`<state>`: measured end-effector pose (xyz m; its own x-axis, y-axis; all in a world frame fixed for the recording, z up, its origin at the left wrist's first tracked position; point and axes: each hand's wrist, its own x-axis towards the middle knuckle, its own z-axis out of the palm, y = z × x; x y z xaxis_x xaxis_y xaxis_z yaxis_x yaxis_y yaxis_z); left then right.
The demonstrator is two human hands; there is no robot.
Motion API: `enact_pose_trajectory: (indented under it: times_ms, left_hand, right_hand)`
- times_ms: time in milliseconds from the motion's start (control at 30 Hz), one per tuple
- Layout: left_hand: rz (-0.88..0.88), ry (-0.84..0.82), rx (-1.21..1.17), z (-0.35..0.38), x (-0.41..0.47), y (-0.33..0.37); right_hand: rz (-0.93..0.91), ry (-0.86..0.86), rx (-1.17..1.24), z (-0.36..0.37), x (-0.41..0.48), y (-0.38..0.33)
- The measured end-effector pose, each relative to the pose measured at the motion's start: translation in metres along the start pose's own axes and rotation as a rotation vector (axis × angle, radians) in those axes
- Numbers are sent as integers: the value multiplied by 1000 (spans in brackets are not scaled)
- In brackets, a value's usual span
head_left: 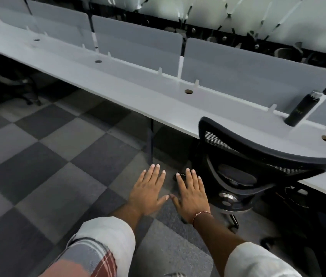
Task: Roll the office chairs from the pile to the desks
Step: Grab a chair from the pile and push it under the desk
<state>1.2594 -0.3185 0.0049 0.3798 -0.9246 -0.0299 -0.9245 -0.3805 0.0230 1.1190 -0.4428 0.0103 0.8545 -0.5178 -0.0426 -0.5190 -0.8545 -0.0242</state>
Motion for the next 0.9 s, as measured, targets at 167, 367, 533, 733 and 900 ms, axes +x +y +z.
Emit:
enact_pose_trajectory:
  times_ms: [167, 367, 533, 733, 900]
  left_hand:
    - [-95, -65, -7, 3, -46, -54]
    - [-232, -115, -23, 19, -102, -116]
    - [-405, -81, -108, 27, -141, -164]
    - [-574, -36, -202, 52, -160, -223]
    - [-701, -72, -251, 71, -151, -283]
  right_hand:
    - [-108, -52, 19, 2, 10, -62]
    - [-238, -134, -6, 7, 29, -140]
    - [-352, -135, 16, 7, 64, -189]
    - [-487, -183, -10, 22, 118, -254]
    - [-600, -190, -4, 46, 188, -307]
